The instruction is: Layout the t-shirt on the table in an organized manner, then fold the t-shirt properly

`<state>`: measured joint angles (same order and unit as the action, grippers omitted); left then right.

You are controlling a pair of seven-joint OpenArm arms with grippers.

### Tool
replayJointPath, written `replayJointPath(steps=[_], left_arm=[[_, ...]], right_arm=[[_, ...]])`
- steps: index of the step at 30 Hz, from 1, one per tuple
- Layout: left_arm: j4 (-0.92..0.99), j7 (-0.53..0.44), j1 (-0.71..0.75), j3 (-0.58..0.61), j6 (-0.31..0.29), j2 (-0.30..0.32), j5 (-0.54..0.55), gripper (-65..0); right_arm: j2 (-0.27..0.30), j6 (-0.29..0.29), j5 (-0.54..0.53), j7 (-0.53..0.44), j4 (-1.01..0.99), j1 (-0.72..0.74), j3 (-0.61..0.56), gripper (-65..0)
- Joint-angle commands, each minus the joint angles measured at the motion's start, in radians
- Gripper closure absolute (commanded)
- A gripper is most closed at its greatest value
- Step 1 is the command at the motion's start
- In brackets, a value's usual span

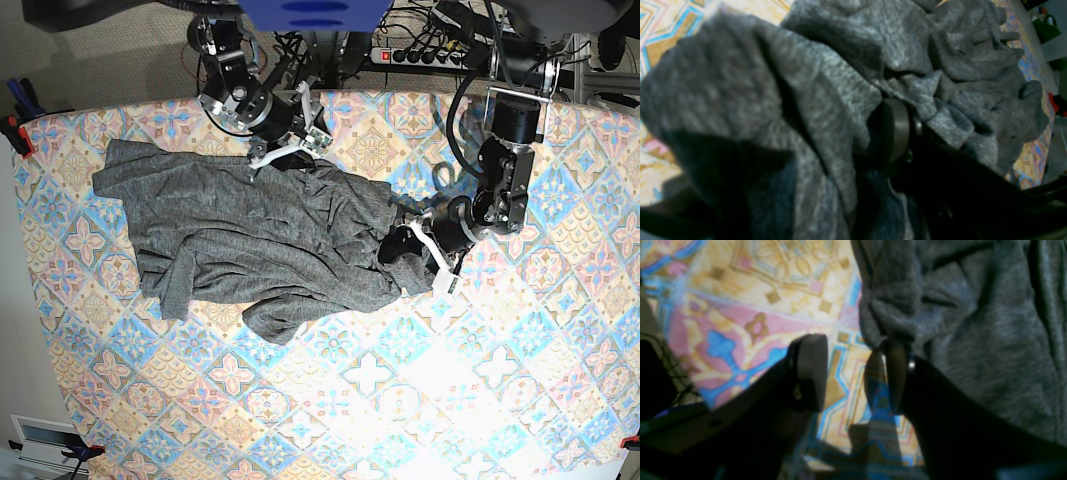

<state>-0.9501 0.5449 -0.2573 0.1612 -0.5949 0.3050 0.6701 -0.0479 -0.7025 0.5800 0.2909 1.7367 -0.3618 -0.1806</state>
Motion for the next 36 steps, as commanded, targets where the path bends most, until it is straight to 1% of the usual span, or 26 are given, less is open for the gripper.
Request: replayJointPath(steps=[1, 13, 16, 21, 24, 29, 36], left_arm=[[0.001, 0.062, 0.002, 0.010, 0.019, 0.004, -0.045, -29.0], [0.001, 0.062, 0.002, 0.010, 0.019, 0.000, -0.045, -29.0], [0.001, 0.062, 0.002, 0.010, 0.019, 0.000, -0.045, -29.0], [0.001, 0.062, 0.002, 0.010, 0.019, 0.000, -0.045, -29.0], [0.001, 0.062, 0.002, 0.011, 0.019, 0.000, -0.045, -29.0], [0.001, 0.062, 0.002, 0.011, 0.019, 0.000, -0.045, -29.0], [0.001, 0.062, 0.002, 0.011, 0.019, 0.000, -0.045, -29.0]], right_arm=[[-0.004, 0.004, 0.008, -0.005, 0.004, 0.004, 0.002, -26.8], [-0.002, 0.004, 0.015, -0.005, 0.019, 0.007, 0.003, -26.6], [-0.002, 0.004, 0.015, -0.003, 0.058, 0.043, -0.003, -26.6], [-0.002, 0.004, 0.015, -0.002, 0.110, 0.048, 0.000, -26.5], [-0.002, 0.004, 0.015, 0.000, 0.104, 0.053, 0.000, -26.5], [-0.002, 0.004, 0.015, 0.000, 0.104, 0.109, -0.003, -26.5], [-0.002, 0.004, 0.015, 0.000, 0.081, 0.116, -0.004, -26.5]])
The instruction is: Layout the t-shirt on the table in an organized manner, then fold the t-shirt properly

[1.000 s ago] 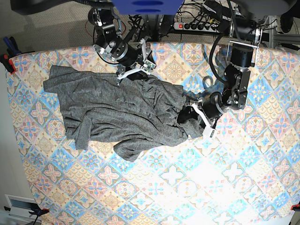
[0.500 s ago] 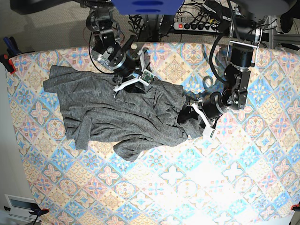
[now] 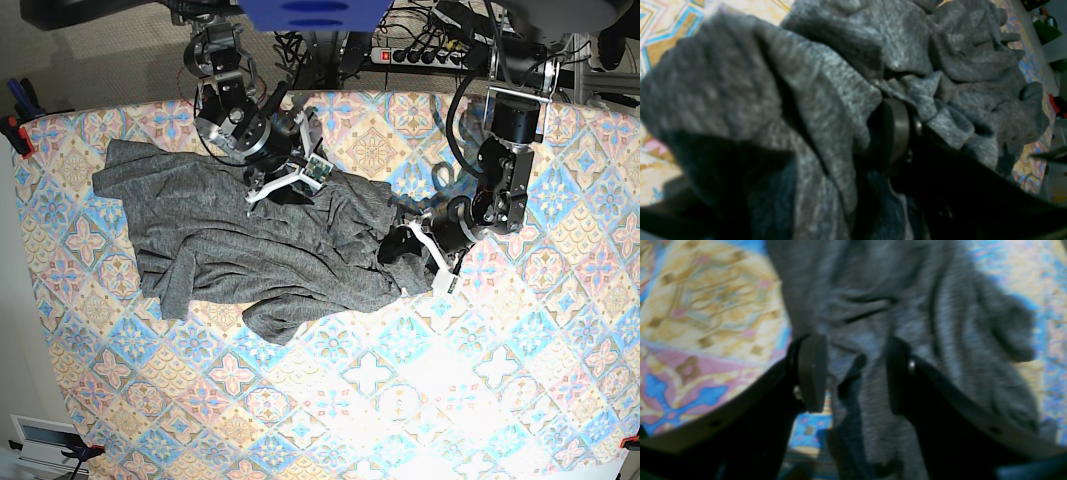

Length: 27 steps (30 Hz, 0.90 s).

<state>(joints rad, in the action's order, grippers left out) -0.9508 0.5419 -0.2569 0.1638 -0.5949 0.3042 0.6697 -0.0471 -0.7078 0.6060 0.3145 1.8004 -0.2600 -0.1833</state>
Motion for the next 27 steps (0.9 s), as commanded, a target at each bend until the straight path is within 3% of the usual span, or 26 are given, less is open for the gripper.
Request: replayJointPath(steps=[1, 20, 22, 27], left_arm=[[0.002, 0.066, 0.001, 0.009, 0.019, 0.000, -0.044, -29.0], [0.000, 0.066, -0.005, 0.007, 0.019, 0.000, -0.044, -29.0], [0.000, 0.066, -0.005, 0.007, 0.019, 0.000, -0.044, -29.0], [0.000, 0.066, -0.005, 0.007, 0.019, 0.000, -0.044, -29.0]], right_arm=[[-0.003, 0.010, -0.011, -0.024, 0.012, 0.014, -0.002, -26.5], [-0.003, 0.010, -0.010, -0.028, -0.092, 0.011, -0.006, -25.9], [-0.003, 0.010, -0.010, -0.028, -0.112, 0.012, -0.006, -22.0], [-0.003, 0.010, -0.010, -0.024, -0.147, 0.014, -0.006, -3.2]])
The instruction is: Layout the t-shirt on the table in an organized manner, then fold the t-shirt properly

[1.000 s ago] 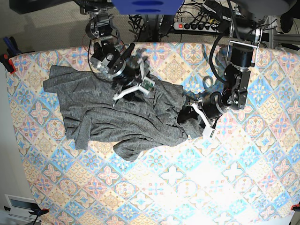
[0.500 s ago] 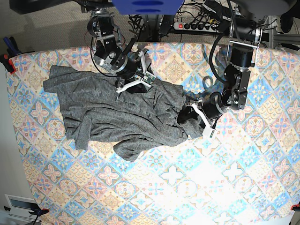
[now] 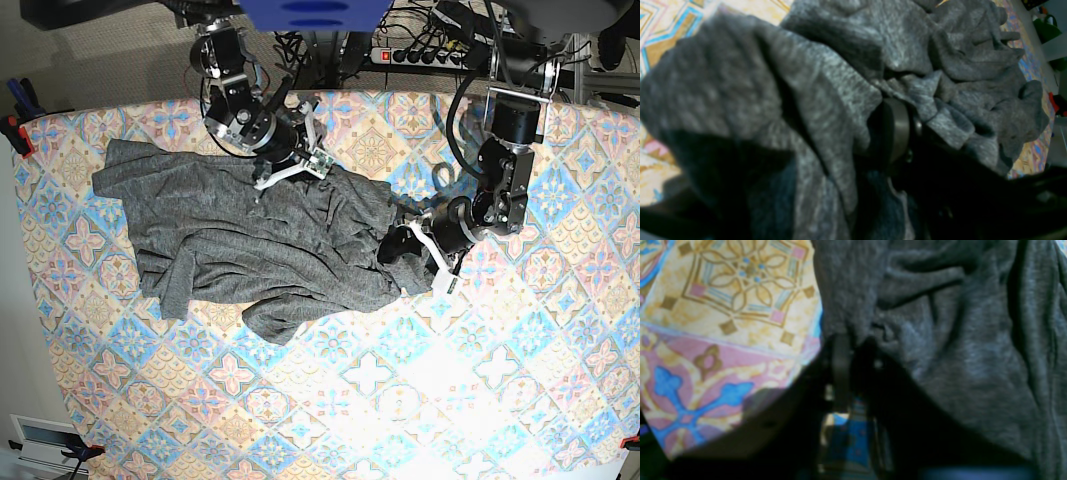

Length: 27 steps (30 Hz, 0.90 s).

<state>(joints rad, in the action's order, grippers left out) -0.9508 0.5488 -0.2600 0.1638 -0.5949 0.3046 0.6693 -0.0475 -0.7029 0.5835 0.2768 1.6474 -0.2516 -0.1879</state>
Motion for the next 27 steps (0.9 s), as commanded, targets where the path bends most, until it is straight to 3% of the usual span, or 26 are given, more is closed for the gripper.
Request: replayJointPath(steps=[1, 9, 20, 27], left_arm=[[0.000, 0.060, -0.002, 0.007, 0.019, 0.000, -0.044, -29.0], [0.000, 0.060, 0.000, 0.007, 0.019, 0.001, -0.044, -29.0], [0.000, 0.058, 0.000, 0.006, 0.019, 0.005, -0.044, -29.0], [0.000, 0.058, -0.002, 0.006, 0.019, 0.006, -0.044, -29.0]], right_arm=[[-0.002, 0.005, 0.013, 0.014, 0.006, 0.005, -0.002, 0.0], [-0.002, 0.005, 0.211, 0.009, 0.147, -0.002, 0.011, 0.0], [-0.004, 0.009, 0.344, 0.008, 0.322, -0.001, 0.008, 0.0], [-0.004, 0.269, 0.344, 0.006, 0.336, -0.002, 0.001, 0.0]])
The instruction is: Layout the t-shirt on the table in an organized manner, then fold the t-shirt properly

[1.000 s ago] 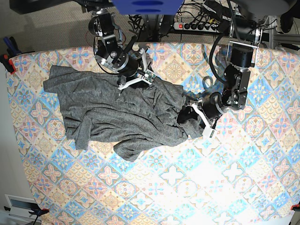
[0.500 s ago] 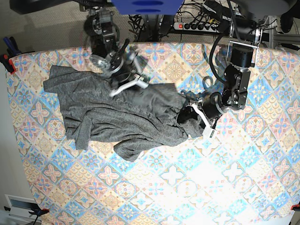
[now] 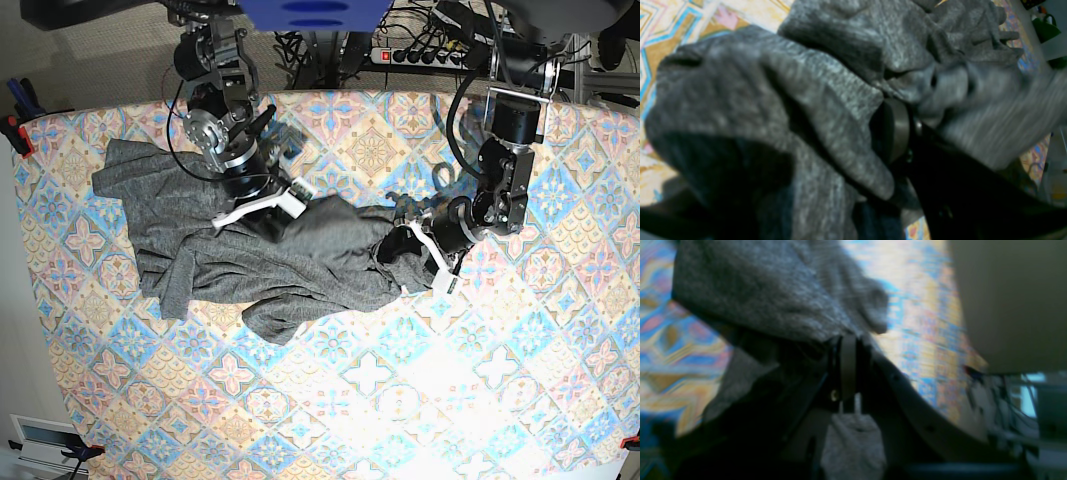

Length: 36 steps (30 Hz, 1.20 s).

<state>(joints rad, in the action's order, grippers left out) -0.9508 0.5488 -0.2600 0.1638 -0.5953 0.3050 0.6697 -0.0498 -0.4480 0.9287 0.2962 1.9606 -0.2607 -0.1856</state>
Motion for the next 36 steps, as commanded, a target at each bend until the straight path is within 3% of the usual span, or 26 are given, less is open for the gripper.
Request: replayJointPath(steps=[1, 7, 13, 16, 21, 24, 33, 36], left_arm=[[0.000, 0.058, -0.002, 0.006, 0.019, 0.006, -0.044, -29.0], [0.000, 0.058, 0.000, 0.006, 0.019, 0.006, -0.044, -29.0], [0.000, 0.058, 0.000, 0.006, 0.019, 0.006, -0.044, -28.9], [0.000, 0.058, 0.000, 0.006, 0.019, 0.006, -0.044, -28.9], [0.000, 0.058, 0.000, 0.003, 0.019, 0.006, -0.044, -28.9], [0.000, 0.058, 0.000, 0.003, 0.019, 0.007, -0.044, -28.9], [0.000, 0.058, 0.001, 0.003, 0.019, 0.020, -0.044, -28.9], [0.000, 0.058, 0.000, 0.003, 0.019, 0.020, -0.044, -28.9]], right_arm=[[-0.002, 0.059, 0.000, -0.013, 0.023, 0.007, -0.001, 0.0], [-0.002, 0.332, 0.034, -0.116, 0.035, 0.016, 0.001, 0.0], [-0.002, 0.506, 0.275, -0.317, 0.029, 0.016, -0.002, 0.0], [-0.002, 0.536, 0.312, -0.421, 0.027, 0.016, -0.002, 0.0], [-0.002, 0.628, 0.316, -0.510, 0.035, 0.016, -0.002, 0.0], [-0.002, 0.651, 0.316, -0.555, 0.038, 0.018, 0.007, 0.0], [-0.002, 0.650, 0.343, -0.507, 0.006, 0.080, 0.005, 0.0], [-0.002, 0.650, 0.339, -0.481, 0.009, 0.105, 0.054, 0.0]])
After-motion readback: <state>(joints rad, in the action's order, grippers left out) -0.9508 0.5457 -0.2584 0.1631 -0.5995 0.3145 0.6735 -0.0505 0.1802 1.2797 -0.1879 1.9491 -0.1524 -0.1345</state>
